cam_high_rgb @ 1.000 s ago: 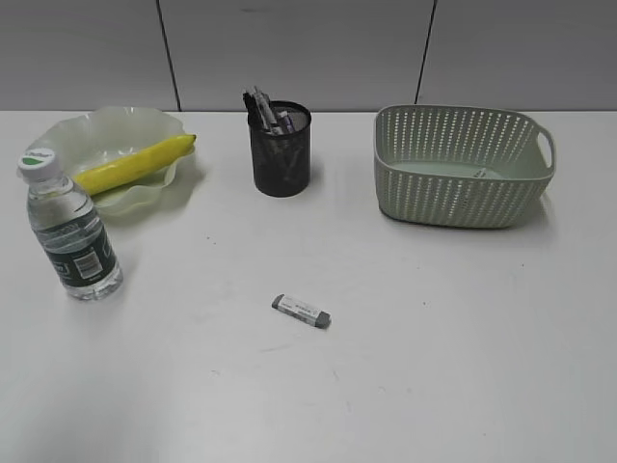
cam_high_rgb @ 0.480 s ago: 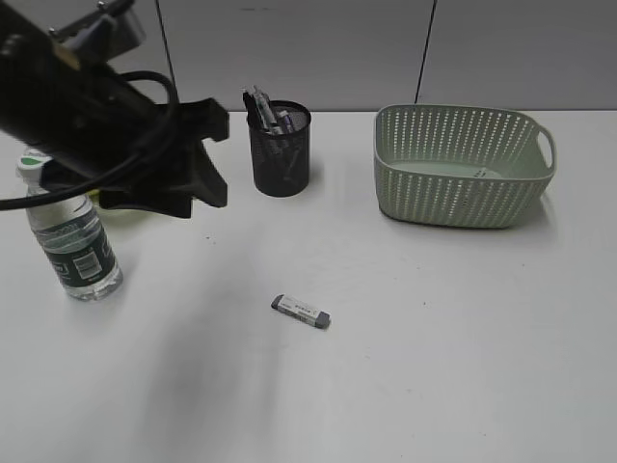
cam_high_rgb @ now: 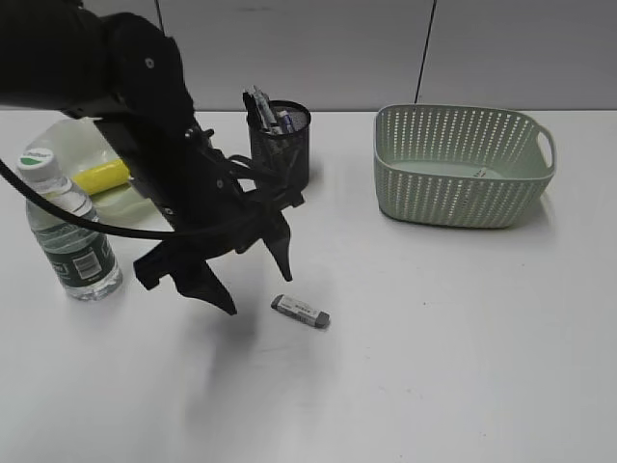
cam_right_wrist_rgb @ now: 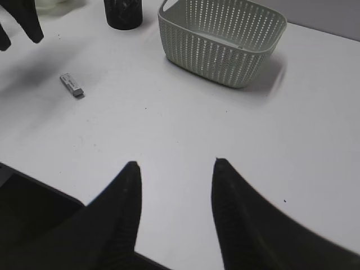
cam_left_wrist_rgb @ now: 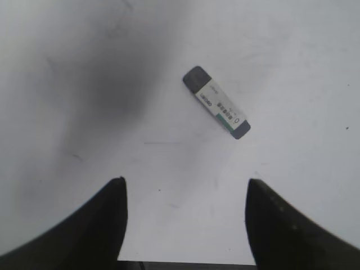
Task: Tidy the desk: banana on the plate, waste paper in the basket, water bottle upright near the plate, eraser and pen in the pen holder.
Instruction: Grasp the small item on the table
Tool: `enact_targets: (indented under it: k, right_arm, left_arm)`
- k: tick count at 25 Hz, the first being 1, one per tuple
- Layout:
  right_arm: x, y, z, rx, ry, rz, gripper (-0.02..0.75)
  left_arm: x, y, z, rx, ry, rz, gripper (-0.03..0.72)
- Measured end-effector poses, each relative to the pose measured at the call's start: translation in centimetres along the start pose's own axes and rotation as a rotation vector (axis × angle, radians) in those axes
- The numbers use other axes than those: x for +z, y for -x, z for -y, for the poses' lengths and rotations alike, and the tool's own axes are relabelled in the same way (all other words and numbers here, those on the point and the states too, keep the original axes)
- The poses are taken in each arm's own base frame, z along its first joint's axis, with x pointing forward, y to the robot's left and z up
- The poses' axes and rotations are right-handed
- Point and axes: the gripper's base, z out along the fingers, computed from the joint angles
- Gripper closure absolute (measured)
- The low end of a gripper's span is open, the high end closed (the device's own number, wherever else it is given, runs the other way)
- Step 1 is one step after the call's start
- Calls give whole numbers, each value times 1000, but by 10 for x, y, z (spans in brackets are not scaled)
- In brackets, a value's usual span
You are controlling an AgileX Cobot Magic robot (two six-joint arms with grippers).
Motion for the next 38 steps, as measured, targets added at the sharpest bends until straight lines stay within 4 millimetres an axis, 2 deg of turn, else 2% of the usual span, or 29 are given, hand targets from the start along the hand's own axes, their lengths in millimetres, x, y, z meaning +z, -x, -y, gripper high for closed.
enact_targets:
  k: [7, 13, 18, 24, 29, 34, 38]
  right_arm:
    - [0, 0, 0, 0, 0, 1, 398]
    - [0, 0, 0, 0, 0, 1, 398]
    - [0, 0, 0, 0, 0, 1, 398]
    - [0, 0, 0, -1, 0, 1, 398]
    - [0, 0, 0, -1, 0, 1, 398]
    - [0, 0, 0, 0, 0, 1, 398]
    - [0, 0, 0, 0, 0, 1, 398]
  left_arm:
    - [32, -13, 18, -183, -42, 26, 188]
    - [60, -7, 16, -320, -16, 26, 188]
    - [71, 2, 29, -343, -45, 39, 188]
    - [85, 8, 35, -365, -12, 24, 197]
    - [89, 10, 35, -378, 11, 26, 284]
    - [90, 11, 34, -367, 21, 35, 532]
    - [90, 11, 34, -366, 22, 36, 548]
